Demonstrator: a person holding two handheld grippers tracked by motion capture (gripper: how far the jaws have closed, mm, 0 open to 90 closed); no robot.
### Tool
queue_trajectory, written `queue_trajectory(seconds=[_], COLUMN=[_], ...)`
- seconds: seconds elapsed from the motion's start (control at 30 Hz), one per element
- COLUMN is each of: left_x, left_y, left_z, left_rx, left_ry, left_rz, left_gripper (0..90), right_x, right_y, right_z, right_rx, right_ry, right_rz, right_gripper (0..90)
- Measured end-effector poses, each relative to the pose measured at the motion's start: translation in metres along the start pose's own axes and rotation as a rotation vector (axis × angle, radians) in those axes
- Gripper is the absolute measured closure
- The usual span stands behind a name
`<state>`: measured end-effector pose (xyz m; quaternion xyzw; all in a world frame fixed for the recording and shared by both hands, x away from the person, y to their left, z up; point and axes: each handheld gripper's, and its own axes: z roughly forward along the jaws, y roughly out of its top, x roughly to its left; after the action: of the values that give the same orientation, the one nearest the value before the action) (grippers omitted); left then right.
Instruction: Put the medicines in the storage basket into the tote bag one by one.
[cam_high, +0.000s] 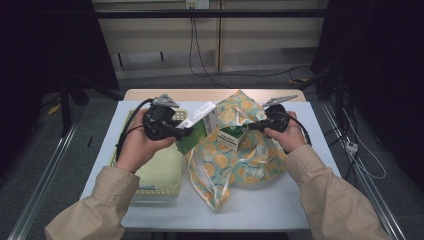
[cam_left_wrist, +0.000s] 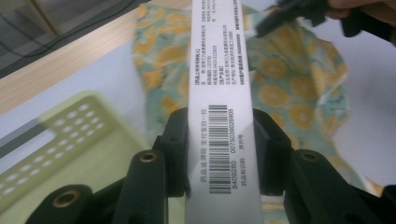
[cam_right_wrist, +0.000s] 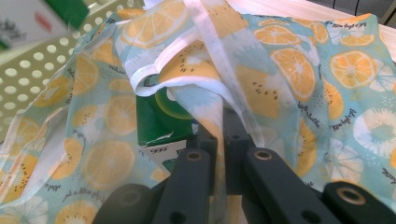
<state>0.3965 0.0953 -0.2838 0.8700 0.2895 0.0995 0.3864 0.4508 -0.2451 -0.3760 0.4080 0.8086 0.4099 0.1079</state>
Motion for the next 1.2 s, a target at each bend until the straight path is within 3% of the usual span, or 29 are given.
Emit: queue_trajectory(seconds=[0.2, 0.4, 0.57, 1.0, 1.2], left_x=[-0.023, -0.031, -0.04, -0.047, -0.047], left_y=[0.0, -0.002, 0.001, 0.006, 0.007], left_z=[0.036, 0.07, 0.092, 0.135, 0.149], left_rx=[0.056, 0.123, 0.12, 0.14, 0.126], left_ry=[-0.042, -0.071, -0.106, -0.094, -0.071], left_rz=[0.04, 0.072, 0.07, 0.056, 0.037], left_gripper=[62.5, 62.5, 62.4, 62.4, 62.3], right_x=[0.002, 0.002, 0.004, -0.003, 0.001], right_y=[0.002, 0.005, 0.005, 0.006, 0.015], right_z=[-0.004, -0.009, -0.009, -0.014, -0.02], right_rx=[-0.012, -0.017, -0.014, -0.034, -0.043], right_ry=[0.0, -0.005, -0.003, -0.023, -0.026], right_rz=[-0.004, -0.005, -0.008, 0.016, -0.003], right_gripper=[89.7, 89.7, 89.7, 89.8, 89.8])
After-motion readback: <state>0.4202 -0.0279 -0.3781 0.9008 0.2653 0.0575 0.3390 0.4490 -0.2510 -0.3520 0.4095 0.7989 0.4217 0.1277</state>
